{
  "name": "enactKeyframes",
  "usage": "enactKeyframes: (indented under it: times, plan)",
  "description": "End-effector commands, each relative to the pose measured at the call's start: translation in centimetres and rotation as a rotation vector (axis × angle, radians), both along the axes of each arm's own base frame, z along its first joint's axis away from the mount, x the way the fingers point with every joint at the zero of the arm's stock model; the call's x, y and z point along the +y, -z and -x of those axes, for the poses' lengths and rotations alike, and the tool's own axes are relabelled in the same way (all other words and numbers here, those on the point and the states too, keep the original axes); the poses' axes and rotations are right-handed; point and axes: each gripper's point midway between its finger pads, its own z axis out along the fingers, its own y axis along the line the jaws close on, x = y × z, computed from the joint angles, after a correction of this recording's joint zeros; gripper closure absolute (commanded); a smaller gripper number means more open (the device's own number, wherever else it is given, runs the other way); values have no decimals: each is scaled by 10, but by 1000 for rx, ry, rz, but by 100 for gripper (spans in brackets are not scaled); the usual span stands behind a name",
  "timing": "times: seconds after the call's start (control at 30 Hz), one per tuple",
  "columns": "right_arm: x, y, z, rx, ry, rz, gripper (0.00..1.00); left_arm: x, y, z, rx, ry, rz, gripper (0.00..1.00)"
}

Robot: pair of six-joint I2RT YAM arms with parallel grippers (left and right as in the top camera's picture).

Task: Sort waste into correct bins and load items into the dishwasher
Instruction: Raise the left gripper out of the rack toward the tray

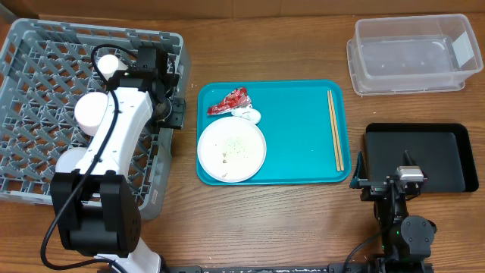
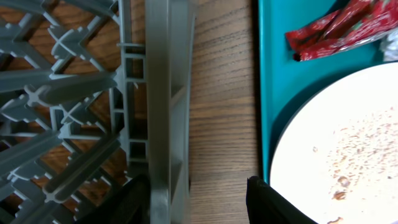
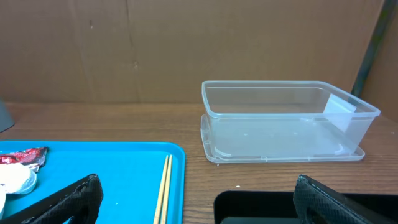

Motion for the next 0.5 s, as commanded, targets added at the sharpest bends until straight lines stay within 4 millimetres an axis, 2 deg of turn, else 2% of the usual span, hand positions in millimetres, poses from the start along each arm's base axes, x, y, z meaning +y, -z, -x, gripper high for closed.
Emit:
enactKeyframes:
  times: [0.0,0.13,0.23,0.4,0.47]
  plan:
    - [-2,1,0,-6,12,4,0,-2,17,7,33,43,-6,49]
    - [-2,1,0,-6,12,5,0,0,30,10,31,40,-17,48]
    - [-2,1,0,-6,12,4,0,-4,32,10,33,40,6,51]
    - [-2,1,0,-6,12,5,0,-7,31,4,9,-25,35,82]
    - [-2,1,0,-6,12,4,0,-7,29,-2,-17,-63,46,85]
